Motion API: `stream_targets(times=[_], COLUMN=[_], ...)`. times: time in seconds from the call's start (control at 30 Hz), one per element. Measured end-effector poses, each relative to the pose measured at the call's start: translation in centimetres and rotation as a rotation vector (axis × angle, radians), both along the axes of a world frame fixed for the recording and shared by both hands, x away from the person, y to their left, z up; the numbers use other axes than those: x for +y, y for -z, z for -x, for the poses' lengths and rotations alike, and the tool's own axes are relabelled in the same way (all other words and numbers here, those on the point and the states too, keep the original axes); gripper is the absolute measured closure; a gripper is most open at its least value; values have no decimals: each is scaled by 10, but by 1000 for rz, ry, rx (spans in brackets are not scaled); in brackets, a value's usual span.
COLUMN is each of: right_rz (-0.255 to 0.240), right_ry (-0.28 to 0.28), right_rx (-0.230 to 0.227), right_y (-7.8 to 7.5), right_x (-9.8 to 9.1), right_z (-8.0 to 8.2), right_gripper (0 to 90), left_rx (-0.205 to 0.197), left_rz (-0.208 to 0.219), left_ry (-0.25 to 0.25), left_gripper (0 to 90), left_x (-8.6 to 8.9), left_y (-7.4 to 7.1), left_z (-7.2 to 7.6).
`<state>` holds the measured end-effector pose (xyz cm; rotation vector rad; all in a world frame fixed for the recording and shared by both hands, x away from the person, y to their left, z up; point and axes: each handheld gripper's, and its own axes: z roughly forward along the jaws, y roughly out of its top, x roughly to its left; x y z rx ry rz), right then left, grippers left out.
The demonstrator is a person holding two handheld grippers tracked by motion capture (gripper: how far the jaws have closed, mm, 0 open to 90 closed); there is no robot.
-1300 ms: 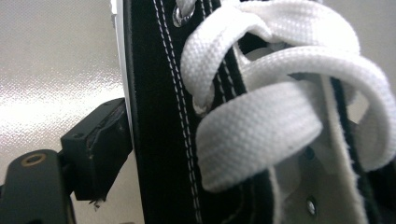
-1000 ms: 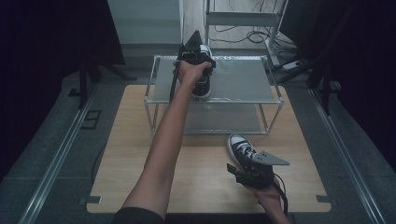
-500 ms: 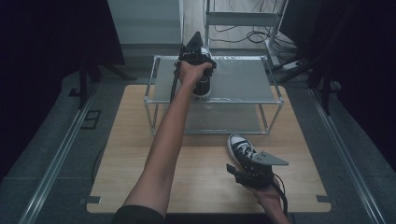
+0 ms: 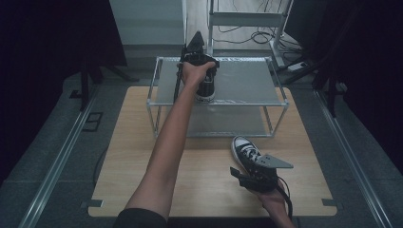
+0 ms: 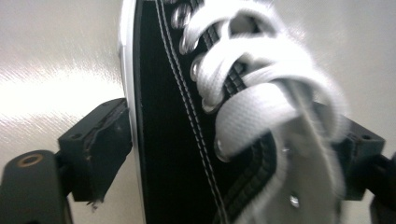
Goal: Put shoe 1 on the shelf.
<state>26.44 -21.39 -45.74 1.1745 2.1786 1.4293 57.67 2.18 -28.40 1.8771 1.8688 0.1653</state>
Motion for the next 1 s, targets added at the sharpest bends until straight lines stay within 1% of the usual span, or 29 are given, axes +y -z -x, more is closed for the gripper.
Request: stream_targets(times=[0.1, 0.13, 0.17, 0.23, 0.33, 0.4, 0.47, 0.5, 0.53, 0.57, 0.6, 0.63, 0.67, 0.7, 0.77, 0.87, 0.9, 1.0], right_rz=[1, 0, 0, 0, -2, -1, 0, 0, -1, 2, 5, 5, 8, 9, 10, 11, 14, 13], right_ry=[-1, -1, -1, -1, -1, -1, -2, -2, 0, -2, -4, -4, -4, -3, 1, 3, 1, 4], right_rx=[1, 2, 0, 1, 2, 3, 4, 4, 6, 5, 5, 5, 5, 8, 6, 3, 0, 3], right_y=[0, 0, 0, 0, 0, 0, 0, 0, 0, 0, 0, 0, 0, 0, 0, 0, 0, -1], right_x=[0, 0, 0, 0, 0, 0, 0, 0, 0, 0, 0, 0, 1, 1, 1, 1, 0, 0], right_z=[0, 0, 0, 0, 0, 0, 0, 0, 0, 0, 0, 0, 0, 1, 1, 1, 1, 3], right_gripper=[384, 384, 384, 384, 384, 384, 384, 384, 384, 384, 385, 385, 385, 390, 402, 433, 450, 509], left_rx=[-3, -6, -16, -34, -74, -103, -151, -168, -191, -207, -217, -232, -252, -267, -283, -306, -315, -338], left_rz=[1, 8, 18, 23, 32, 46, 76, 93, 117, 128, 130, 141, 149, 148, 155, 194, 208, 221], left_ry=[13, 16, 14, 25, 54, 74, 115, 135, 151, 176, 188, 202, 234, 257, 279, 302, 303, 315], left_gripper=[137, 139, 142, 142, 147, 151, 160, 165, 170, 179, 191, 191, 203, 205, 211, 212, 212, 212], left_x=[0, 1, 1, 2, 5, 7, 11, 14, 17, 21, 23, 26, 30, 34, 42, 55, 60, 71], left_y=[-4, -5, -6, -9, -16, -19, -25, -27, -29, -31, -32, -34, -35, -36, -37, -36, -36, -32], left_z=[2, 3, 4, 7, 14, 19, 29, 33, 38, 43, 47, 52, 59, 64, 73, 86, 90, 101])
